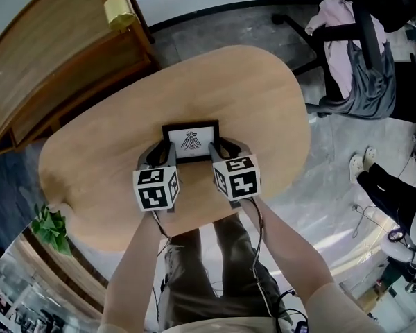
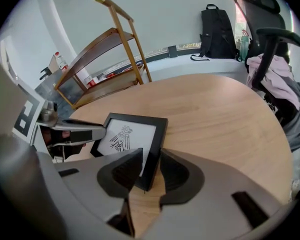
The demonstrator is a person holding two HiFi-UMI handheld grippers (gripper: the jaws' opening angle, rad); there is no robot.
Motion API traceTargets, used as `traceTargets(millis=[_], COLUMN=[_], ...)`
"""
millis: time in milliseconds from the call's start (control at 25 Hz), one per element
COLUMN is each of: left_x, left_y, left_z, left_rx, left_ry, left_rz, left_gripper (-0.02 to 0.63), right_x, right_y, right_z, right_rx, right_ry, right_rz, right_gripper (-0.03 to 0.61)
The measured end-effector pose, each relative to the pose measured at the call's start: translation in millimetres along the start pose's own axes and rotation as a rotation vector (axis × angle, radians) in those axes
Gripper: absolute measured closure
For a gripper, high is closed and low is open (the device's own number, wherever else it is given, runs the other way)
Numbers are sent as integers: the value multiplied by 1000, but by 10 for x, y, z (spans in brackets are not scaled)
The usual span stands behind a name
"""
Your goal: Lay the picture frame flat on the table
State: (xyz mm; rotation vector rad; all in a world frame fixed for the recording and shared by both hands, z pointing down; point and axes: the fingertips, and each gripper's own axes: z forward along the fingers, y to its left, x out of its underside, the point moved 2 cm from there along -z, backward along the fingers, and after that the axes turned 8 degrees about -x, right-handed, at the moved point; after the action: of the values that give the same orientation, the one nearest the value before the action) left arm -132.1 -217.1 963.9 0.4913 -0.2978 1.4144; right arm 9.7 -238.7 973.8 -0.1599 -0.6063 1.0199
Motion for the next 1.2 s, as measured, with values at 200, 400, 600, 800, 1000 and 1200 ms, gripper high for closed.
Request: traceTargets(millis=[200,400,600,800,1000,1200], left_x=[80,3,-210,-519,-911,-1323], left_y=[20,121,113,-8,-117,-237], left_z=[14,-87,-453,-990,-1612,-2425], left_rx=[4,-6,-1,10,20,26], left_ry=[18,4,-55,-122,-193,-292], left_rz=[20,2,8,107,167,166], left_gripper=[540,495,497,546,580,592], right_x=[74,15,-175,-422,-825,-1149], right_y=[27,19,82,427,812,1252], right_z=[43,-37,-372,-874,-1515,-2275], right_rx=[-8,-4,-2,-33,-55,-74], right_ry=[7,-11,-65,-101,-198,-293], right_rz=[-13,-4,31,-26,-80,-114], right_gripper=[476,463,479,548,560,568])
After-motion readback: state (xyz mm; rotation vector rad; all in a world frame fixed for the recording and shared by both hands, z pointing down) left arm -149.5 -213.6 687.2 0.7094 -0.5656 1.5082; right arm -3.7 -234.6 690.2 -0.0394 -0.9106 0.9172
